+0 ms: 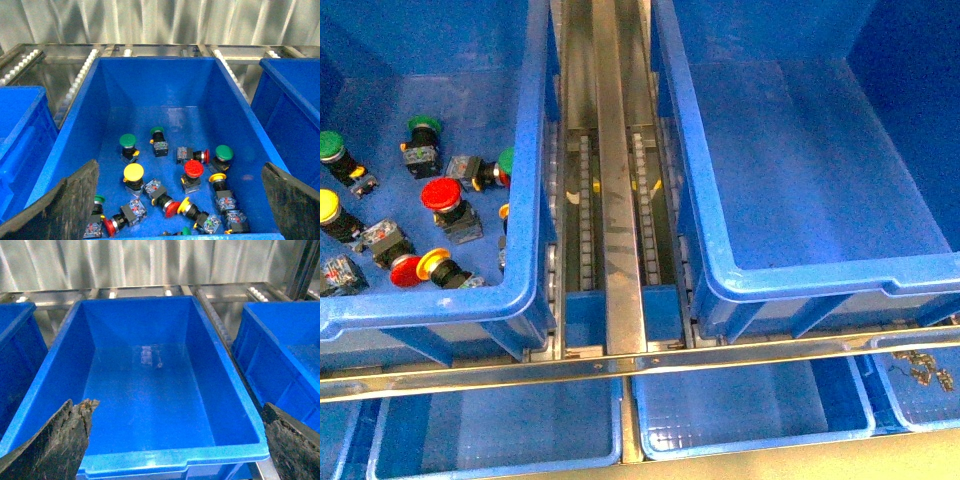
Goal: Pick red and yellow buttons and place in box
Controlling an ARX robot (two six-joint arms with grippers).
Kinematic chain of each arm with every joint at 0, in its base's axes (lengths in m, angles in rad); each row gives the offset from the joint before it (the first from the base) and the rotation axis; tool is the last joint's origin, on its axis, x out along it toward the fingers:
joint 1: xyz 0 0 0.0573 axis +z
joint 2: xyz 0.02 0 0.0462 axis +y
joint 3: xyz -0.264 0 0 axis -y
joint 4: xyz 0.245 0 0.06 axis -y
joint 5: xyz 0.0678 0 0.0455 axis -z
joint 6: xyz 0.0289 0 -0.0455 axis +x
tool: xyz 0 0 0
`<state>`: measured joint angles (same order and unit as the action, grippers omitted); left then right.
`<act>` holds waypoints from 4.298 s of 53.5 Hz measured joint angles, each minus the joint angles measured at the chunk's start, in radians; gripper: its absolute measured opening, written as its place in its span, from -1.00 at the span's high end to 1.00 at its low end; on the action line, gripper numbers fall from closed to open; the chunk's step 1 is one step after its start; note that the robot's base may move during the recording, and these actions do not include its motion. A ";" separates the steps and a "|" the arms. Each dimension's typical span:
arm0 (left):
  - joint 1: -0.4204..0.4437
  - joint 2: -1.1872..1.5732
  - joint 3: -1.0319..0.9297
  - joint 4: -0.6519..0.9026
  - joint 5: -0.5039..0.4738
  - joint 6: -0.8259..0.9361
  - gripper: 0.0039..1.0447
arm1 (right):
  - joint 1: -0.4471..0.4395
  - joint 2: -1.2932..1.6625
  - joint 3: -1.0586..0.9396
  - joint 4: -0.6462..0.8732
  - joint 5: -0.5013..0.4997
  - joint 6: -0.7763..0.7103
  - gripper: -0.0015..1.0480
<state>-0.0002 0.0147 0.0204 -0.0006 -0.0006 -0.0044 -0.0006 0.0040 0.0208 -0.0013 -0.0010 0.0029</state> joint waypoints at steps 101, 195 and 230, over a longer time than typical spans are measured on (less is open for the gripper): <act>0.000 0.000 0.000 0.000 0.000 0.000 -0.85 | 0.000 0.000 0.000 0.000 0.000 0.000 -0.89; -0.006 2.102 1.114 0.101 0.349 0.584 -0.85 | 0.000 0.000 0.000 0.000 0.000 0.000 -0.89; -0.011 2.198 1.196 0.072 0.349 0.587 -0.85 | 0.000 0.000 0.000 0.000 0.000 0.000 -0.89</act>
<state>-0.0109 2.2127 1.2167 0.0715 0.3481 0.5831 -0.0006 0.0040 0.0208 -0.0013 -0.0006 0.0029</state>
